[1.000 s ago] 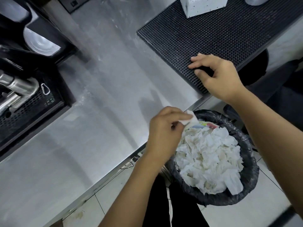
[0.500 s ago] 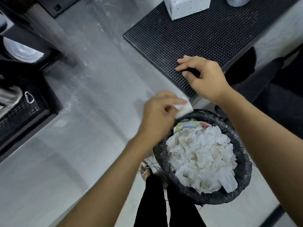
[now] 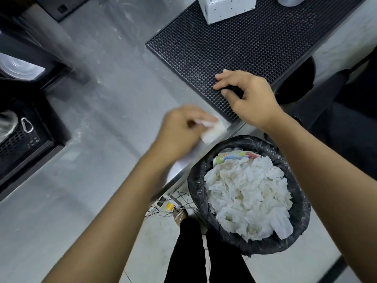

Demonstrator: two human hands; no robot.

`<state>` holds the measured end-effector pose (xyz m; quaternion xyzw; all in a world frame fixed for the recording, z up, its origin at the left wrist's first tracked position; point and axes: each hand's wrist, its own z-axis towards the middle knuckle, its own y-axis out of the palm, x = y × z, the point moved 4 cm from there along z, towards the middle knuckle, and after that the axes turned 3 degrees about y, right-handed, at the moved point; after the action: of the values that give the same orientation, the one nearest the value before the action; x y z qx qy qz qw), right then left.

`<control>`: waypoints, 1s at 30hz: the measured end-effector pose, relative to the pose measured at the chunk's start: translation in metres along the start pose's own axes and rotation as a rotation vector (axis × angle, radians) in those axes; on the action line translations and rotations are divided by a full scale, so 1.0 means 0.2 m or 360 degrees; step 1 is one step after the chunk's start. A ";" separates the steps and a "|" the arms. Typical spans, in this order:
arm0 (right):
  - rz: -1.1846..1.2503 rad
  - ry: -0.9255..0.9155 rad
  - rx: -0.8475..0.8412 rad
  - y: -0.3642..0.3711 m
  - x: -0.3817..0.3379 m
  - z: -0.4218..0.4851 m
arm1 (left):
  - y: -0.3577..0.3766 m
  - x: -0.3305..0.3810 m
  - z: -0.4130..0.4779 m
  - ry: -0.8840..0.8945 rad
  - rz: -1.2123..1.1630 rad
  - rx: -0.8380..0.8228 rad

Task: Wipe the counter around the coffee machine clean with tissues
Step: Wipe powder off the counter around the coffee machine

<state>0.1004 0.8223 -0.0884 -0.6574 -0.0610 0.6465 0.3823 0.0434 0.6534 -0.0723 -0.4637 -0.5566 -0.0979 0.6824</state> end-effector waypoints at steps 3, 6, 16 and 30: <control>0.0012 0.0007 0.0006 0.00 0.00 0.00 | -0.23 -0.16 0.22 -0.0183 0.0151 0.0675; 0.0002 -0.0002 -0.0002 0.00 0.00 0.00 | -0.24 -0.19 0.31 -0.0145 0.0393 0.0819; -0.0017 -0.0016 0.0014 0.00 0.00 0.01 | 0.28 0.11 -0.19 0.0328 0.0358 0.0091; 0.0845 0.0460 -0.0109 -0.07 -0.26 -0.37 | 0.09 0.18 -0.19 -0.0448 -0.0434 0.0373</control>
<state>0.1641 0.7711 -0.0476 -0.7479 0.1462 0.6212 0.1824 0.0934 0.6493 -0.0489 -0.3108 -0.7113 -0.0583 0.6278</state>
